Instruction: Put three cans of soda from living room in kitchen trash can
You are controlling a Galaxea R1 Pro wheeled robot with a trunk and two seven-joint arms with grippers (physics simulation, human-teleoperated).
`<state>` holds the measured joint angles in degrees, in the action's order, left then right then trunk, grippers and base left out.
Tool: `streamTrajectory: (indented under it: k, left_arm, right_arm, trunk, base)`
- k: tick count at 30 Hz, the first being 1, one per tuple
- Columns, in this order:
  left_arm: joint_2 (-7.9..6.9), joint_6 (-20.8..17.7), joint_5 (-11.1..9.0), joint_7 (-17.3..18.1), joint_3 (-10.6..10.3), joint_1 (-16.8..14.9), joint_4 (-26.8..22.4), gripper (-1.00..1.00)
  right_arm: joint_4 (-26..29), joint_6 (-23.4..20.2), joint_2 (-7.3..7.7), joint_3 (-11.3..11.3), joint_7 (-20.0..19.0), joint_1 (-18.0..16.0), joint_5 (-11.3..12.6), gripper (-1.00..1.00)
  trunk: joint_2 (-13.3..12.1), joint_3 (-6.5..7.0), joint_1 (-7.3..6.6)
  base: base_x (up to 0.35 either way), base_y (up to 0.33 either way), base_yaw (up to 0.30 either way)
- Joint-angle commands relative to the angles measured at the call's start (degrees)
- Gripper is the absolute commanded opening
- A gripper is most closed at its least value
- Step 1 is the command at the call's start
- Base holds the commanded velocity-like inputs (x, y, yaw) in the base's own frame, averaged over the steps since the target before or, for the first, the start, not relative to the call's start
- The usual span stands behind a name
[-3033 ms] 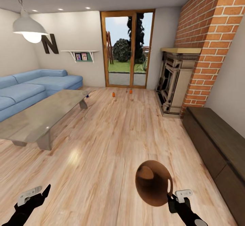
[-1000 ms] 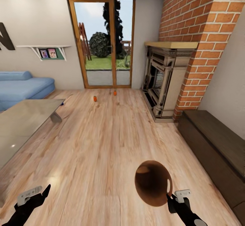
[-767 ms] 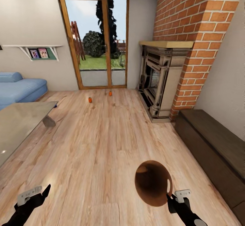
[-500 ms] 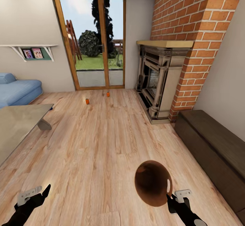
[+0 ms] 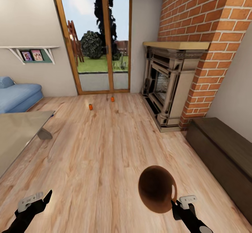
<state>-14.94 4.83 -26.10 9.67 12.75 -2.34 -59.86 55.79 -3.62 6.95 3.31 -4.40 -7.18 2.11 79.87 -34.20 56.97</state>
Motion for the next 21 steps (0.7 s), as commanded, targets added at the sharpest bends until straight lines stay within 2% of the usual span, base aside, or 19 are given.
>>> streamTrajectory:
  k: [1, 7, 21]
  left_arm:
    - [0.0, 0.0, 0.0, 0.0, 0.0, 0.0, 0.0, 1.0]
    - [0.0, 0.0, 0.0, 0.0, 0.0, 0.0, 0.0, 1.0]
    - [0.0, 0.0, 0.0, 0.1, 0.0, 0.1, 0.0, 1.0]
  right_arm:
    - [0.1, 0.0, 0.0, 0.0, -0.2, 0.0, 0.2, -1.0]
    - [0.1, 0.0, 0.0, 0.0, -0.2, 0.0, 0.1, -1.0]
    - [0.1, 0.0, 0.0, 0.0, -0.2, 0.0, 0.1, -1.0]
  trunk:
    - [0.0, 0.01, 0.0]
    - [0.0, 0.01, 0.0]
    - [0.0, 0.01, 0.0]
  base:
    - [0.311, 0.171, 0.0]
    - [0.316, 0.09, 0.0]
    - [0.323, 0.006, 0.0]
